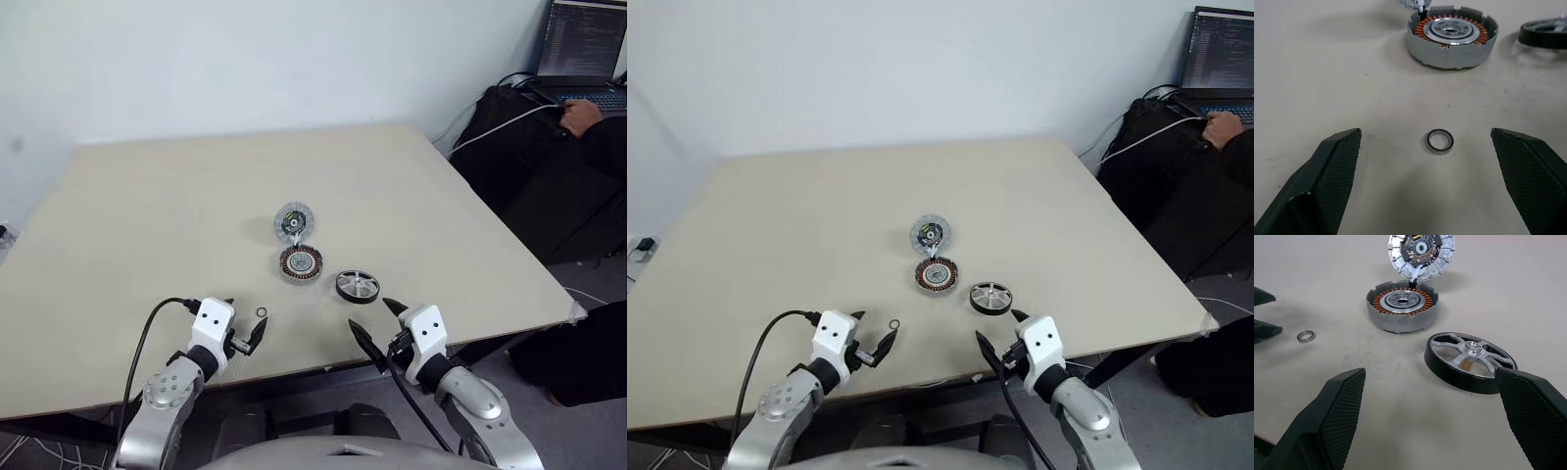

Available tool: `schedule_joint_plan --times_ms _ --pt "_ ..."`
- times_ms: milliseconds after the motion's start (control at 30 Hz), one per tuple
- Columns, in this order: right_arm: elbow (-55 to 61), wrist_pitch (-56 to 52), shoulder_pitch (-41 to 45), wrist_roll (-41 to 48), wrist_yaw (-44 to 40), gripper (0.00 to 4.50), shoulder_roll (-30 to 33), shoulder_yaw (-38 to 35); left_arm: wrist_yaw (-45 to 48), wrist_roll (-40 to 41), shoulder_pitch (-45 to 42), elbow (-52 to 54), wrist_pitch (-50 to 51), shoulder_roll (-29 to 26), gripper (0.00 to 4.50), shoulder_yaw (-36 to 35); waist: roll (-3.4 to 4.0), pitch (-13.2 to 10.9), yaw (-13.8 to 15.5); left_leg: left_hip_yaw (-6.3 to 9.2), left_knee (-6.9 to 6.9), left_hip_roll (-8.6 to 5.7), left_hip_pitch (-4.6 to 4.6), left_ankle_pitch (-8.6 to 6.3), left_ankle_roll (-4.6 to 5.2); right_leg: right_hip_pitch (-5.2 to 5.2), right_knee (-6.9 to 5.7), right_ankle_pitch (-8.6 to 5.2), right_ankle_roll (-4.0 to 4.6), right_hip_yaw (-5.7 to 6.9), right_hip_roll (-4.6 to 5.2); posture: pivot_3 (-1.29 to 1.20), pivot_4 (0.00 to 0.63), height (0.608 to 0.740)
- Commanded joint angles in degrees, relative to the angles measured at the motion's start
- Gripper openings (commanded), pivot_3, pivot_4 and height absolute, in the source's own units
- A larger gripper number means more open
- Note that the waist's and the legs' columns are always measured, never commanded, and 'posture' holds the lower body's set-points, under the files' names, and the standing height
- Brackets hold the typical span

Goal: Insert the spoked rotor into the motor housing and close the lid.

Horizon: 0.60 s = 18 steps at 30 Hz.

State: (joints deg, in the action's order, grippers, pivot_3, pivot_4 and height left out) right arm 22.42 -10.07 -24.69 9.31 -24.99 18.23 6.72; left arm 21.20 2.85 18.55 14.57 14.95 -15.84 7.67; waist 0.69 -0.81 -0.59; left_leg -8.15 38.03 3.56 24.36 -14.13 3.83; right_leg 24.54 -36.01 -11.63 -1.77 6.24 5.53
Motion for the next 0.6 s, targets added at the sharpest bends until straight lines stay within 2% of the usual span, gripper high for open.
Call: schedule_joint_plan --times_ms 33,267,600 --pt "2.27 0.02 0.99 -0.19 0.5 4.5 -0.3 0.33 -0.16 -0.96 -2.44 2.1 1.38 -0.05 4.48 1.43 0.0 0.0 0.0 0.0 0.0 0.0 0.0 0.0 0.0 0.0 0.0 0.0 0.0 0.0 0.0 0.0 0.0 0.74" --pt "4.24 -1.62 1.05 0.01 1.36 4.5 -0.53 1.03 0.52 -0.59 -6.28 -0.02 3.21 0.95 4.48 3.88 0.01 0.01 0.02 0.0 0.02 0.0 0.0 0.0 0.0 -0.01 -0.01 0.0 0.0 0.0 -0.01 0.0 0.0 0.74" --pt "7.94 -4.54 0.29 0.14 2.89 4.5 -0.79 1.44 -1.44 -1.62 -6.9 -2.3 6.89 2.14 4.48 5.59 -0.01 0.02 0.01 0.0 0.06 -0.01 -0.01 0.0 0.0 -0.02 -0.02 0.01 -0.01 0.0 -0.01 0.0 0.0 0.74"
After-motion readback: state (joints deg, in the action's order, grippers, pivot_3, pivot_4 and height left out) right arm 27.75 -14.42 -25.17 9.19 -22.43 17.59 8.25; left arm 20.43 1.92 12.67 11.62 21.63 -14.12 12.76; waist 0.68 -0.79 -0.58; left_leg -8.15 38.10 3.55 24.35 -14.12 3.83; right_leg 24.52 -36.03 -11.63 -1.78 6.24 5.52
